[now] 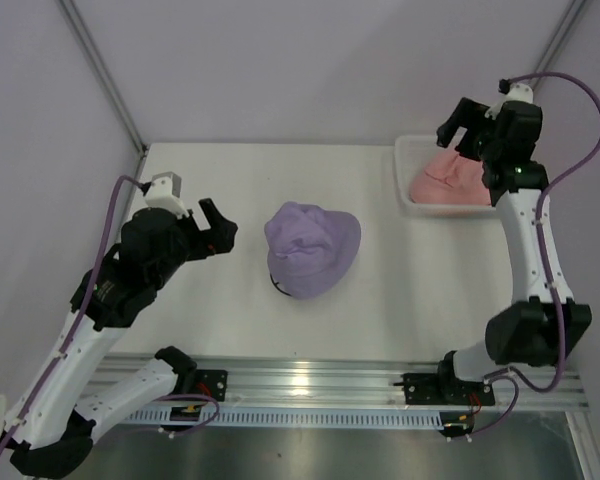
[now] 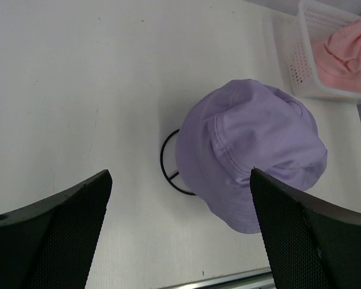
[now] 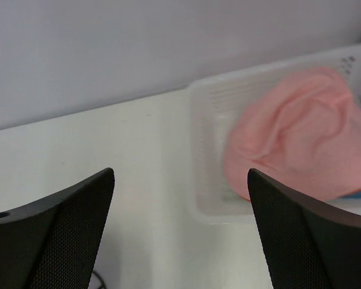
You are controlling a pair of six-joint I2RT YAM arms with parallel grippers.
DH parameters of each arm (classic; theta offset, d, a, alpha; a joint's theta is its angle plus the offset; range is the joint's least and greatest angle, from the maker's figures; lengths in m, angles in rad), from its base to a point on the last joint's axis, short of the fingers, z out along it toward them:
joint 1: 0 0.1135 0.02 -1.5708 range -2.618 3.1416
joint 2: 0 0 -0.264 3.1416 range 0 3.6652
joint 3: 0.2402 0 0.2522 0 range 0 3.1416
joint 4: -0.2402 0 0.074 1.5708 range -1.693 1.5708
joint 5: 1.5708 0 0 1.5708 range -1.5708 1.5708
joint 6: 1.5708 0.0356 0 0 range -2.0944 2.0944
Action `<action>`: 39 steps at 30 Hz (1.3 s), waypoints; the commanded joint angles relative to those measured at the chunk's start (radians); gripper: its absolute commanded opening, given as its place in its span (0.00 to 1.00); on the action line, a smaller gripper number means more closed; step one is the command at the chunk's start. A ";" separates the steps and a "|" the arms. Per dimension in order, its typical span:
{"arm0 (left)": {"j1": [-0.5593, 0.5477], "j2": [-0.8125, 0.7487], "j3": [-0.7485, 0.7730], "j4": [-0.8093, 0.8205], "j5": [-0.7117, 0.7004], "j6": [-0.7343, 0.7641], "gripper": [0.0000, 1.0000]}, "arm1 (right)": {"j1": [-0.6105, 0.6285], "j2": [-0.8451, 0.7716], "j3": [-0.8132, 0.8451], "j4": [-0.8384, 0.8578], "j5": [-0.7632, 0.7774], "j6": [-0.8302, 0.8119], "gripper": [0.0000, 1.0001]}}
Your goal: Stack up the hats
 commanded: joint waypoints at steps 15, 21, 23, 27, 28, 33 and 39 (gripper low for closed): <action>0.169 0.095 -0.023 0.093 0.135 0.024 1.00 | -0.118 0.621 0.345 -0.156 0.095 0.038 0.71; 0.223 0.101 -0.037 0.104 0.163 0.041 1.00 | -0.074 0.692 0.423 -0.206 0.236 -0.027 0.62; 0.236 0.103 -0.043 0.112 0.169 0.042 1.00 | -0.068 0.711 0.445 -0.216 0.262 -0.040 0.60; 0.249 0.110 -0.025 0.103 0.165 0.056 1.00 | -0.062 0.749 0.466 -0.223 0.277 -0.037 0.57; 0.252 0.113 -0.020 0.096 0.157 0.064 1.00 | -0.063 0.763 0.483 -0.231 0.283 -0.037 0.57; 0.264 0.112 0.027 0.080 0.106 0.125 0.99 | -0.068 0.776 0.483 -0.252 0.316 -0.042 0.56; 0.276 0.101 0.028 0.101 0.152 0.134 0.99 | -0.075 0.748 0.479 -0.246 0.326 -0.045 0.59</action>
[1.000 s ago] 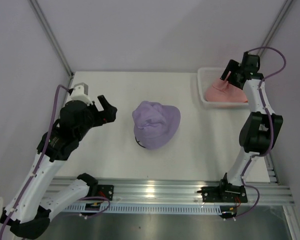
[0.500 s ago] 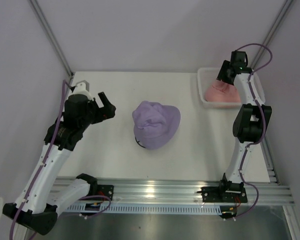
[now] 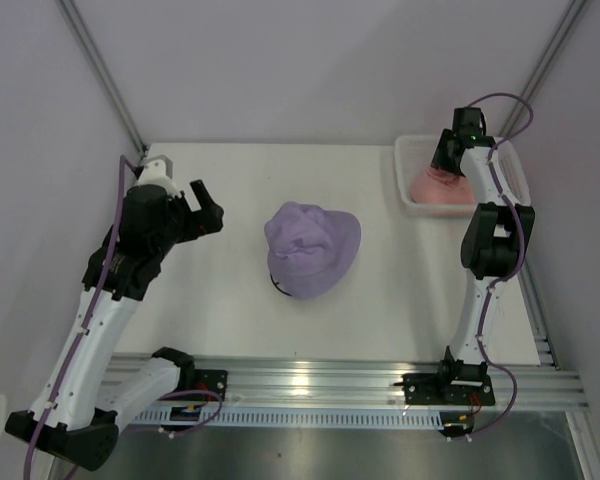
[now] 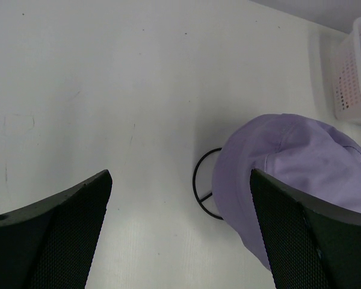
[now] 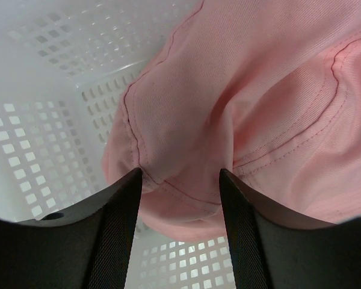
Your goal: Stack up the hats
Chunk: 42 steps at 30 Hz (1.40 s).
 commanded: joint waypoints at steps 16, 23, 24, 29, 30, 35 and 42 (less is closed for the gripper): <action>0.012 -0.001 0.005 0.047 0.071 -0.003 1.00 | -0.029 -0.115 -0.035 0.017 0.044 -0.012 0.56; 0.012 -0.013 0.013 0.037 0.058 0.000 1.00 | -0.052 -0.064 -0.048 0.060 -0.031 0.021 0.42; 0.012 -0.015 0.014 0.037 0.055 0.000 0.99 | -0.052 -0.059 -0.047 0.065 -0.039 0.021 0.42; 0.012 -0.010 0.022 0.029 0.051 -0.002 0.99 | -0.049 -0.021 -0.010 0.077 -0.059 0.020 0.42; 0.012 -0.010 0.025 0.027 0.051 -0.002 1.00 | -0.049 -0.015 -0.010 0.074 -0.059 0.018 0.41; 0.014 -0.007 0.033 0.029 0.049 -0.005 1.00 | -0.049 -0.004 0.007 0.079 -0.072 0.008 0.32; 0.014 -0.007 0.040 0.020 0.043 -0.002 0.99 | -0.046 0.028 0.036 0.051 -0.057 0.003 0.19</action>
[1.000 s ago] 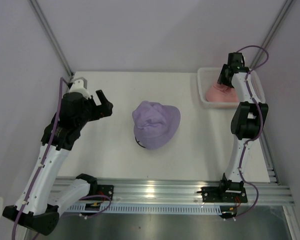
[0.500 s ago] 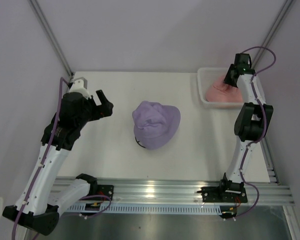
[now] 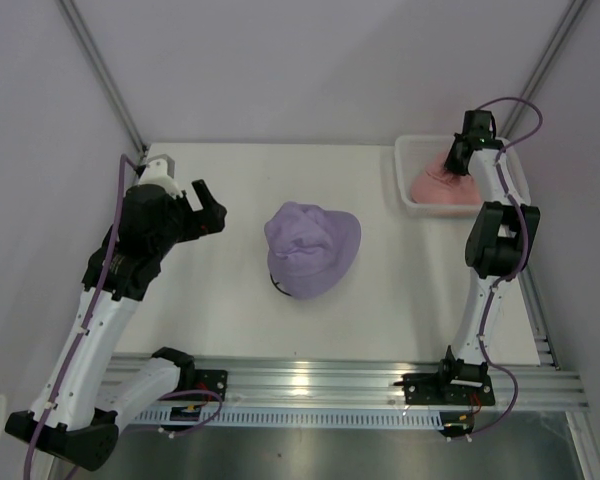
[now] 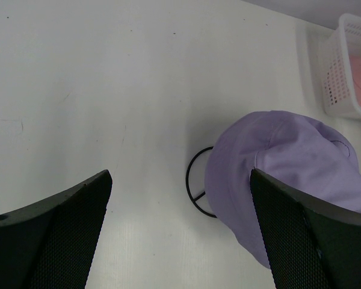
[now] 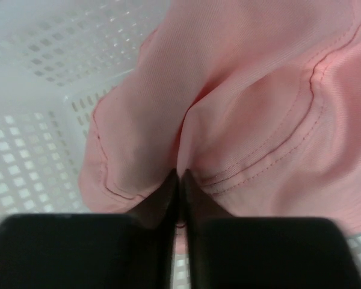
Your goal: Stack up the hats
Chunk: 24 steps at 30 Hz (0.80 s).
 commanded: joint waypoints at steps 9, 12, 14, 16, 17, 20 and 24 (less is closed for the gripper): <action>0.012 -0.016 0.028 0.011 0.015 -0.010 0.99 | 0.034 -0.146 0.049 0.055 0.030 -0.026 0.00; 0.012 -0.024 0.018 0.022 0.032 -0.008 0.99 | 0.051 -0.191 0.150 0.011 0.008 -0.053 0.00; 0.012 -0.033 0.011 0.025 0.042 -0.011 1.00 | 0.065 -0.229 0.199 0.002 -0.010 -0.079 0.00; 0.012 -0.049 0.005 0.023 0.044 -0.016 1.00 | 0.095 -0.304 0.199 0.032 -0.024 -0.101 0.00; 0.012 -0.056 0.001 0.025 0.046 -0.017 0.99 | 0.108 -0.329 0.198 0.041 -0.029 -0.113 0.00; 0.012 -0.085 -0.007 0.028 0.050 -0.019 0.99 | 0.169 -0.398 0.224 0.039 -0.058 -0.151 0.00; 0.012 -0.115 -0.015 0.025 0.050 -0.020 1.00 | 0.230 -0.468 0.234 0.005 -0.165 -0.152 0.00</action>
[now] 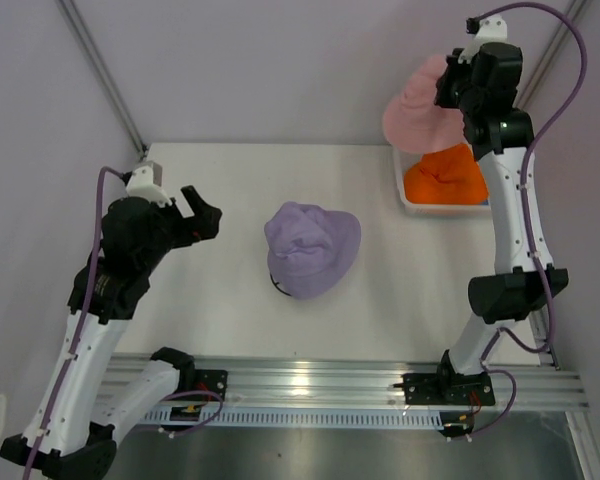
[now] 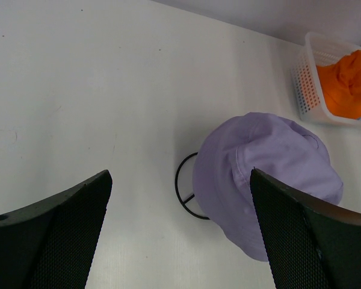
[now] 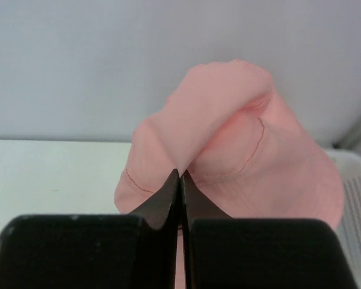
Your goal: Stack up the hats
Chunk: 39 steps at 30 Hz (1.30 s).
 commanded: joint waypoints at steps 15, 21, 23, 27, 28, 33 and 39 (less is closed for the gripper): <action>0.012 -0.141 -0.051 -0.013 0.014 -0.029 0.99 | 0.344 -0.276 -0.073 0.008 -0.275 -0.010 0.00; 0.012 -0.159 -0.056 -0.028 0.000 -0.032 1.00 | 0.488 -0.303 -0.152 0.001 -0.295 -0.039 0.00; 0.012 -0.161 -0.056 -0.028 0.003 -0.034 0.99 | 0.543 -0.302 -0.167 -0.010 -0.266 -0.079 0.00; 0.012 -0.178 -0.063 -0.039 0.005 -0.038 1.00 | 0.591 -0.294 -0.198 -0.007 -0.284 -0.096 0.00; 0.012 -0.182 -0.069 -0.040 0.003 -0.040 0.99 | 0.594 -0.290 -0.199 -0.006 -0.292 -0.090 0.00; 0.012 -0.193 -0.071 -0.054 -0.012 -0.040 1.00 | 0.654 -0.262 -0.201 -0.036 -0.263 -0.117 0.00; 0.012 -0.199 -0.080 -0.056 -0.011 -0.040 0.99 | 0.714 -0.251 -0.245 -0.098 -0.241 -0.182 0.00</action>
